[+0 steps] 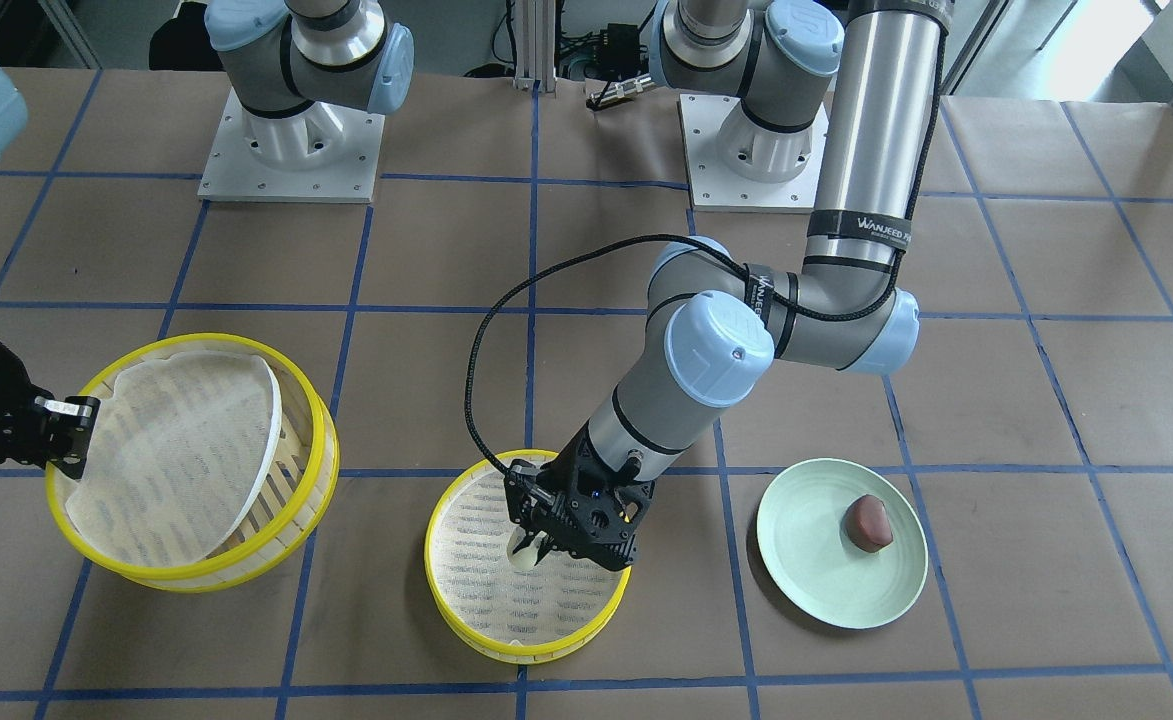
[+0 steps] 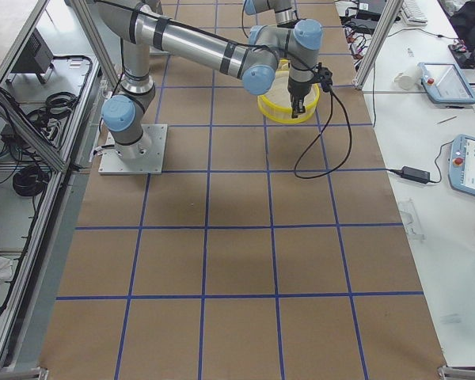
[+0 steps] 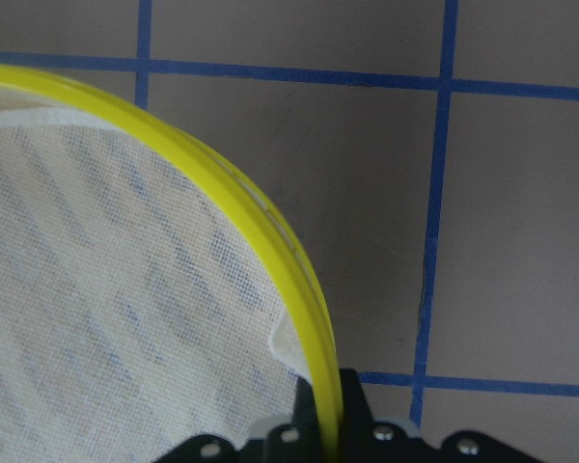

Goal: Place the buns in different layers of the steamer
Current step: 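Place the white bun into the lower steamer tier with the left gripper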

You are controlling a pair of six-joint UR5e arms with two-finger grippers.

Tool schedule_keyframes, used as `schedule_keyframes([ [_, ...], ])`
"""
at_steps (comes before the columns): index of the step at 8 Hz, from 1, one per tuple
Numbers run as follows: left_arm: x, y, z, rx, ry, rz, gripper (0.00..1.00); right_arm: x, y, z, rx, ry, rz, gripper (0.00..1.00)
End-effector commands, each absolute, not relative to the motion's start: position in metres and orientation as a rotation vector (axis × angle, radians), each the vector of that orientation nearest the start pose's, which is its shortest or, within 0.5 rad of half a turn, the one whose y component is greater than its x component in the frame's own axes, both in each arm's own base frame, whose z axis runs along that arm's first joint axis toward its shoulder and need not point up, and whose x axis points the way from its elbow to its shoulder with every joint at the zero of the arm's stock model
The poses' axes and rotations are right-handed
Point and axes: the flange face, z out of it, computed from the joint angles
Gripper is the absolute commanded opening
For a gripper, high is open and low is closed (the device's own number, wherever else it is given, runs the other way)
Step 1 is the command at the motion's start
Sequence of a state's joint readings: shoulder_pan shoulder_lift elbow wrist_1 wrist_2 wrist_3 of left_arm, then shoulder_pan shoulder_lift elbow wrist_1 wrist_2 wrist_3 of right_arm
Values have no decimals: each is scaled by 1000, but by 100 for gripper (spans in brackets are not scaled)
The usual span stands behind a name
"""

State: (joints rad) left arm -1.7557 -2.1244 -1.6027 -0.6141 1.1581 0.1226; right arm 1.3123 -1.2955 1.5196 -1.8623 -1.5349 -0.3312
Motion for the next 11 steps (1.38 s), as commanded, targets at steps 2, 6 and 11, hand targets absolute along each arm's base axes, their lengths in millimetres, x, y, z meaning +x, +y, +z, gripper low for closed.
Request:
schedule_keyframes([
  [2, -295, -634, 251, 617, 3452, -589, 100, -21, -618, 392, -115, 3122, -118, 0],
  [6, -278, -624, 290, 504, 3336, -493, 100, -7, -616, 399, -98, 3122, -133, 0],
  [11, -133, -627, 347, 178, 3121, -151, 100, 144, -637, 359, 147, 3099, -212, 0],
])
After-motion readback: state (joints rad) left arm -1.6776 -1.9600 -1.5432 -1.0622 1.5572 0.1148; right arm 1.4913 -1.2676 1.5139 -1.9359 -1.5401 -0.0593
